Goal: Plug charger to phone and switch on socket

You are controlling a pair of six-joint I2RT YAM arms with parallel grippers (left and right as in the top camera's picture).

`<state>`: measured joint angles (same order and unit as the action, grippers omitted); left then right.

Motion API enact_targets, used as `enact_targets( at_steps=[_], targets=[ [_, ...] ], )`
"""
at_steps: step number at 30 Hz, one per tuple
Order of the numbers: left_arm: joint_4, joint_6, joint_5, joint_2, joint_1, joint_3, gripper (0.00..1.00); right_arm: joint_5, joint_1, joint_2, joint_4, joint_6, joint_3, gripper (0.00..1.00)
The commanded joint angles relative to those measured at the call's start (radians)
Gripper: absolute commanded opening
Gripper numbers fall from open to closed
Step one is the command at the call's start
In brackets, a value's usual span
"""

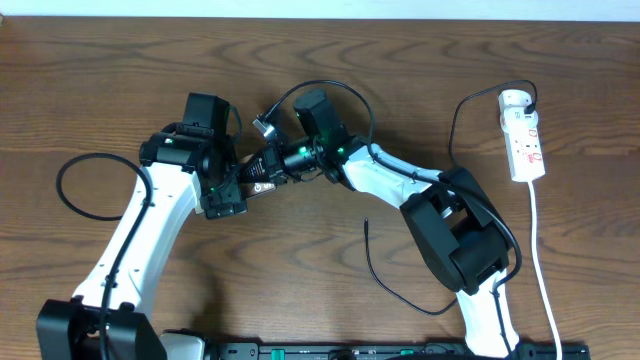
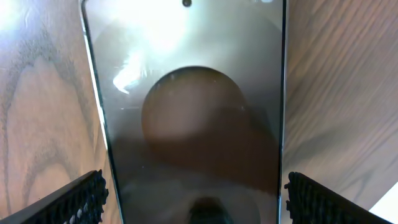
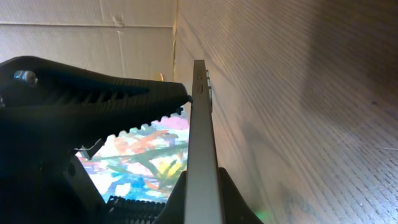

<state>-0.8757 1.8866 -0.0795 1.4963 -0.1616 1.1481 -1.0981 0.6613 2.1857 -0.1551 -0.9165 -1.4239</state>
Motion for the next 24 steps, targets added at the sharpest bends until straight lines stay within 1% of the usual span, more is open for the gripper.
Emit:
enact_targets(
  at_steps=[1, 8, 12, 13, 17, 19, 22, 24],
  targets=[
    [0.002, -0.039, -0.060, -0.010, 0.026, 0.015, 0.91, -0.050, -0.005, -0.008, 0.000, 0.016, -0.014, 0.01],
    [0.014, -0.172, -0.211, -0.063, 0.118, 0.016, 0.92, -0.018, -0.056, -0.008, 0.017, 0.022, -0.014, 0.01],
    [0.035, -0.240, -0.299, -0.102, 0.177, 0.016, 0.92, 0.001, -0.103, -0.008, 0.016, -0.018, -0.014, 0.01],
    [0.049, -0.270, -0.340, -0.118, 0.199, 0.016, 0.92, 0.011, -0.120, -0.008, 0.016, -0.044, -0.014, 0.01],
    [0.097, -0.326, -0.415, -0.143, 0.238, 0.016, 0.92, 0.034, -0.159, -0.008, -0.013, -0.183, -0.014, 0.01],
    [0.127, -0.355, -0.441, -0.146, 0.248, 0.016, 0.92, 0.034, -0.172, -0.008, -0.062, -0.299, -0.014, 0.01],
    [0.169, -0.400, -0.452, -0.146, 0.250, 0.016, 0.92, 0.029, -0.180, -0.008, -0.204, -0.510, -0.014, 0.01],
    [0.205, -0.464, -0.452, -0.146, 0.250, 0.015, 0.92, 0.021, -0.180, -0.008, -0.330, -0.653, -0.014, 0.01]
  ],
)
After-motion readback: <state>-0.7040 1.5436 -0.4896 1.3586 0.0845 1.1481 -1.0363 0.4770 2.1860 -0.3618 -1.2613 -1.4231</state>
